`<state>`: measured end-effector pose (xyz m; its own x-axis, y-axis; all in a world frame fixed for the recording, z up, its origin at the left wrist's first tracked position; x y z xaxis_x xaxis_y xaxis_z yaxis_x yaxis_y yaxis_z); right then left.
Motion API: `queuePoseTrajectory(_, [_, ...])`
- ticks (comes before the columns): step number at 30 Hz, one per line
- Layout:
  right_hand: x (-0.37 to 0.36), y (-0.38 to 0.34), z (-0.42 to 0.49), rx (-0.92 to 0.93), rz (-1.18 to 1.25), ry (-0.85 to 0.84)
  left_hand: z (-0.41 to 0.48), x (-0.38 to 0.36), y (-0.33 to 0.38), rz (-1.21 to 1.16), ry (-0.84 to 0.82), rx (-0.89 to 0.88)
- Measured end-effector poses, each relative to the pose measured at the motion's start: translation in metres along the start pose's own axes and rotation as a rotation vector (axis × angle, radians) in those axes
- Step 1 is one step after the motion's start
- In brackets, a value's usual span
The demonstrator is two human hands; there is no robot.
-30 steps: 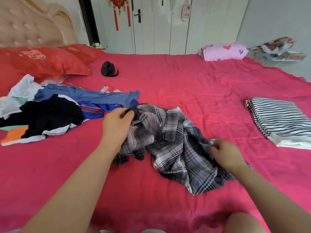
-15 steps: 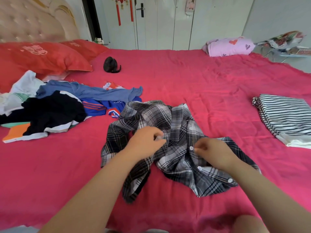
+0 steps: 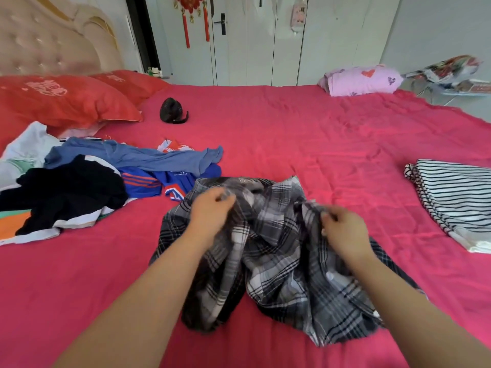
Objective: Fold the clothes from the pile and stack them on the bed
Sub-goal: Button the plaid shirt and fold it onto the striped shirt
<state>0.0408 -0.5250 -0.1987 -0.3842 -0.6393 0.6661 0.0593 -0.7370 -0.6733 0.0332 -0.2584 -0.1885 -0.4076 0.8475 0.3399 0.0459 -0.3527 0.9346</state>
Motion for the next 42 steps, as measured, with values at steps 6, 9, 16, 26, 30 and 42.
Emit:
queuePoseTrajectory(6, [0.052, -0.047, -0.051, 0.436, 0.294, 0.003, -0.040, 0.035, 0.005, -0.616, -0.058, 0.257])
queuePoseTrajectory(9, [0.018, -0.023, -0.093, 0.595, -0.303, -0.580, -0.041, 0.055, -0.023, 0.131, 0.029, 0.114])
queuePoseTrajectory(16, [0.010, -0.021, -0.068, 0.328, -0.374, -0.459, -0.078, 0.010, 0.019, 0.643, -0.094, -0.649])
queuePoseTrajectory(26, [-0.056, -0.013, -0.043, 0.263, -0.348, -0.509, -0.052, -0.066, -0.019, 1.331, -0.526, -0.652])
queuePoseTrajectory(30, [-0.067, -0.007, -0.045, 0.309, -0.367, -0.532, -0.036, -0.060, -0.014, 0.969, -0.532, -0.397])
queuePoseTrajectory(42, [-0.067, -0.005, -0.046, 0.282, -0.338, -0.539, -0.018, -0.063, 0.020, -0.421, -0.281, 0.371])
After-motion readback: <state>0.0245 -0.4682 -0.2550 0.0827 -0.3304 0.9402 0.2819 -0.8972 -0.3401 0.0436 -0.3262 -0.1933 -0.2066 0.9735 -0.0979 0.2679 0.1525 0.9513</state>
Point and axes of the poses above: each hand's wrist, its own z-axis towards the middle knuckle, its own x-axis out of the back of the hand, y = z × x, the point moved 7 cm from there along z, towards the middle knuckle, and after that the axes turned 6 degrees about y, right-handed, at the moved point
